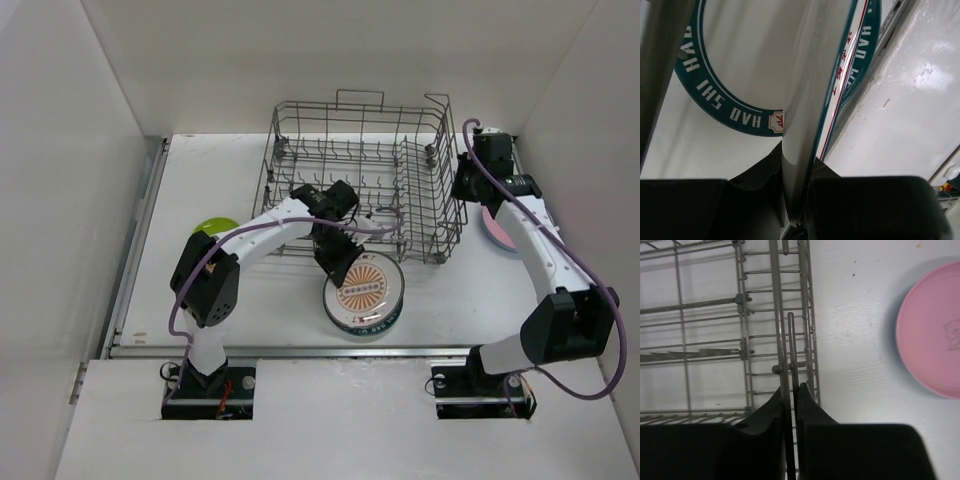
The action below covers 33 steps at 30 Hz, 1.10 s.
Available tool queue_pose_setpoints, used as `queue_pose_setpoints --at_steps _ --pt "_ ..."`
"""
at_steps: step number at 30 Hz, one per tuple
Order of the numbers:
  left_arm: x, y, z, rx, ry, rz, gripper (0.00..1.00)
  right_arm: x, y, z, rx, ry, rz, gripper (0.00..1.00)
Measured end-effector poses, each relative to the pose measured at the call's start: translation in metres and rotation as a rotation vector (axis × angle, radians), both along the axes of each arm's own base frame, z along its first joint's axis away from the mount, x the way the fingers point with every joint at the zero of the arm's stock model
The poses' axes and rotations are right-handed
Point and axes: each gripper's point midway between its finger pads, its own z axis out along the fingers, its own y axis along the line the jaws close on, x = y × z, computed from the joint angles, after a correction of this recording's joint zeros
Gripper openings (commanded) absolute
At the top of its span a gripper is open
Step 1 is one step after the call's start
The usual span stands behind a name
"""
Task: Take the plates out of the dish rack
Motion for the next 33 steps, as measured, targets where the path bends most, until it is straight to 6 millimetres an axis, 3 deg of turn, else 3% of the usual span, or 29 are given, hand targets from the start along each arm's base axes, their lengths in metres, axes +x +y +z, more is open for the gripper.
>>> queue_pose_setpoints --at_steps 4,8,18,22,33 --pt "0.005 0.001 -0.004 0.020 -0.015 0.015 0.02 0.011 -0.005 0.000 -0.106 0.014 0.032 0.00" --pt "0.011 0.002 -0.009 0.026 -0.012 0.039 0.04 0.022 -0.003 0.001 -0.104 0.011 0.025 0.00" --pt "0.003 0.002 -0.018 0.040 0.054 0.021 0.14 0.038 -0.004 0.001 -0.146 0.016 0.053 0.02" --pt "0.004 0.001 -0.014 0.042 0.063 0.002 0.21 0.041 -0.005 0.002 -0.150 0.015 0.056 0.03" --pt "-0.020 0.004 -0.001 0.080 0.142 -0.136 0.40 0.041 -0.005 0.002 -0.151 0.016 0.055 0.11"
